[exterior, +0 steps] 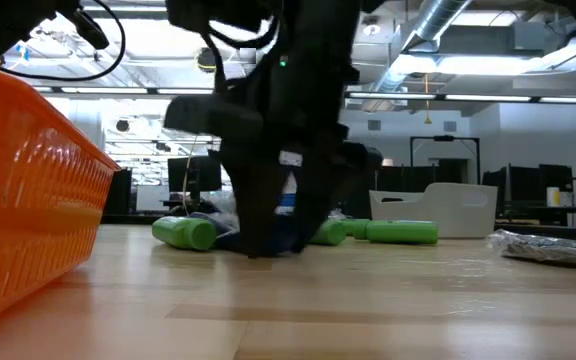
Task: Pick & Place Travel size toiletries
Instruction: Put the blue shave cream into the black basket
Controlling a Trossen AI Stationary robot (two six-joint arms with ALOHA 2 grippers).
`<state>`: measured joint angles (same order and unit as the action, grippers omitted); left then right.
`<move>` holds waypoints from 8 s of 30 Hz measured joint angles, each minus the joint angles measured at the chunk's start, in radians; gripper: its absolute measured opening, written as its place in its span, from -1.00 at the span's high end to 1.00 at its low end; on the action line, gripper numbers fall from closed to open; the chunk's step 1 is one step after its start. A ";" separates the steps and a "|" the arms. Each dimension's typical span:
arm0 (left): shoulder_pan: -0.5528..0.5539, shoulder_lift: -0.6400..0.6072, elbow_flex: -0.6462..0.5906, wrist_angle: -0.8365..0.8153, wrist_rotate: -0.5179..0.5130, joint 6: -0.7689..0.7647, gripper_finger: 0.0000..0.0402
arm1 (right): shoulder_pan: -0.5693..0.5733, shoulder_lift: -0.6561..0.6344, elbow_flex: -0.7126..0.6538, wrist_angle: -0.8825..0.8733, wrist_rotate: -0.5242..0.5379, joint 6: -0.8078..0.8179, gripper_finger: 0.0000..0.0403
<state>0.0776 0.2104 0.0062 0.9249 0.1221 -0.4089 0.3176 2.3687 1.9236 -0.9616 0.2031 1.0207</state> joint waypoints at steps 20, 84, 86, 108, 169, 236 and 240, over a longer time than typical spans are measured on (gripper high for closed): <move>0.000 -0.001 0.000 0.043 0.045 -0.045 1.00 | 0.003 0.016 0.014 -0.006 -0.022 -0.004 0.43; 0.000 0.000 0.000 0.064 0.067 -0.092 1.00 | 0.345 -0.153 -0.038 -0.271 -0.207 0.388 -0.31; 0.000 0.000 0.000 0.064 0.067 -0.092 1.00 | 0.333 -0.153 -0.064 -0.190 -0.207 0.349 -0.31; 0.000 0.000 0.000 0.063 0.067 -0.090 1.00 | 0.307 -0.165 -0.312 0.070 -0.256 0.273 -0.08; 0.000 0.000 0.000 0.063 0.067 -0.096 1.00 | 0.461 -0.191 -0.111 -0.609 -0.154 -0.079 0.46; 0.000 0.000 0.000 0.098 0.040 -0.096 1.00 | 0.495 -0.646 -0.618 -0.081 -0.033 -0.142 0.42; 0.000 0.000 0.000 0.103 0.033 -0.095 1.00 | 0.501 -0.592 -0.618 -0.078 -0.059 -0.181 0.42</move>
<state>0.0780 0.2102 0.0063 1.0283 0.1546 -0.5041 0.8188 1.7764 1.3060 -1.0397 0.1439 0.8394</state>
